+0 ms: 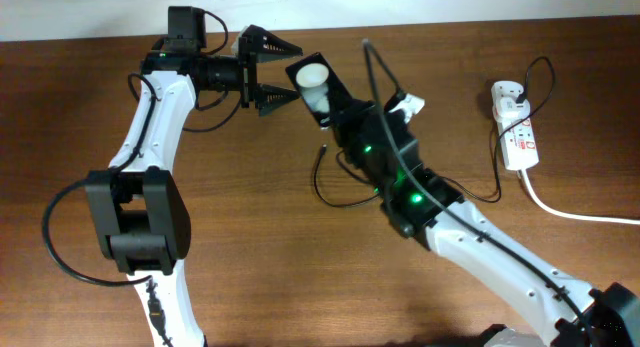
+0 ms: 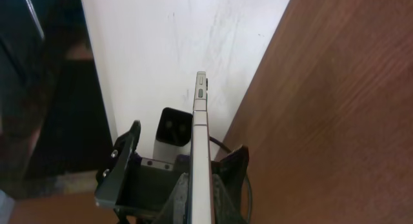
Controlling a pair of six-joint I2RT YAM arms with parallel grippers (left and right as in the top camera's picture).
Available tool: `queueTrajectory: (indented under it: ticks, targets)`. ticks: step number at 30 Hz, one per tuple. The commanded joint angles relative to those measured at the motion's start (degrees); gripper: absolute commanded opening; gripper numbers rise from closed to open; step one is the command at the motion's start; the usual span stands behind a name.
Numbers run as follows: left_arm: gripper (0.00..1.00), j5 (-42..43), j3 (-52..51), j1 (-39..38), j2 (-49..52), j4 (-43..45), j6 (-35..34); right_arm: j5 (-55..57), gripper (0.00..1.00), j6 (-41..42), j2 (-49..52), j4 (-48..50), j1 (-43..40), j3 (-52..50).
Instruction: Plug charger to phone and switch on socket
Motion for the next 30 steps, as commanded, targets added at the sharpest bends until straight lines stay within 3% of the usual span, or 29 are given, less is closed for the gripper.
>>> queueTrajectory:
  ticks: [1,6,13,18,23,30]
  targets:
    - [0.95,2.1,-0.1,0.0,0.5,0.1,-0.2,13.1,0.04,5.9,-0.1,0.6,4.2,1.4]
    - [0.93,1.2,-0.1,-0.3,0.5,0.1,-0.1,24.8,0.04,11.0,1.4,0.5,8.4,1.4]
    - [0.86,-0.5,-0.1,-1.7,0.5,0.0,-0.1,24.9,0.04,11.8,8.4,10.1,8.8,1.4]
    - [0.7,-2.3,-0.1,-1.9,0.5,0.0,-0.2,24.7,0.04,11.8,9.2,11.2,8.8,1.5]
    - [0.49,-2.9,-0.1,-2.6,0.5,0.0,-0.1,24.7,0.04,11.8,9.2,11.5,8.8,1.5]
    - [0.38,-4.7,-0.1,-3.7,0.5,0.0,-0.2,23.7,0.04,11.8,9.2,11.4,8.8,1.7]
